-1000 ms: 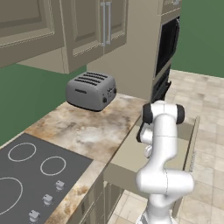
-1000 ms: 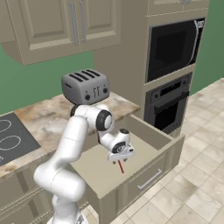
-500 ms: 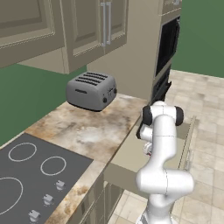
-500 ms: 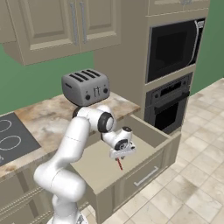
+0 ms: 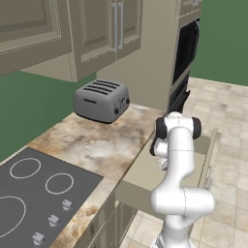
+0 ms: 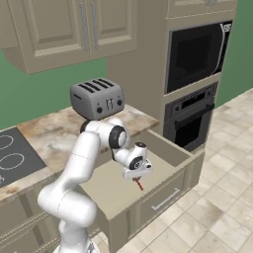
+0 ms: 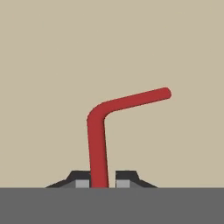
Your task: Take a straw from the drawer in front and place it inside the glass cup on the dining counter.
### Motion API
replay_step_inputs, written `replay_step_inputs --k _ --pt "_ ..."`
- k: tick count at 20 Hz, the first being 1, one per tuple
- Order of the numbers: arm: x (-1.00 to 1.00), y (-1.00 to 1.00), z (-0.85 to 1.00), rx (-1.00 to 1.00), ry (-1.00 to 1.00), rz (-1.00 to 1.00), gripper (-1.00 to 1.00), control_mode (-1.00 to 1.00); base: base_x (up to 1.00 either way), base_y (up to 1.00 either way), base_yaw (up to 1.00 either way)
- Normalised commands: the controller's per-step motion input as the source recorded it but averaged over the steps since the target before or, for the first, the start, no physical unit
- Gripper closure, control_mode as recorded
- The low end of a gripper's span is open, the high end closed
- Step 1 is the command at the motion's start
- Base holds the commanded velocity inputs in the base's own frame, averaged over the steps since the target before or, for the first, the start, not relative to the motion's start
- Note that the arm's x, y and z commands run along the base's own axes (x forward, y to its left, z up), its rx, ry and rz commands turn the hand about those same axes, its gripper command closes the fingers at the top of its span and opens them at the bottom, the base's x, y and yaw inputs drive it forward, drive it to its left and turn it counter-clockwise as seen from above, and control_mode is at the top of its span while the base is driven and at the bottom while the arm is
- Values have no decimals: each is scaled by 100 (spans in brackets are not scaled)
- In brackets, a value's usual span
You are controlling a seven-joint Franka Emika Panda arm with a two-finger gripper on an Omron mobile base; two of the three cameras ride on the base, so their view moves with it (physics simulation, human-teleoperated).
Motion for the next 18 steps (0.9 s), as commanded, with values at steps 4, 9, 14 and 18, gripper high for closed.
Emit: replay_step_inputs --k 4,9,14,18 --pt "-57 -16 4 0 0 -6 100 -100 0 0 0" --pt "-38 -14 42 0 1 -4 100 -100 0 0 0" --pt "-26 -4 76 0 0 -1 100 -100 0 0 0" --pt "-46 0 99 0 0 0 100 -100 0 0 0"
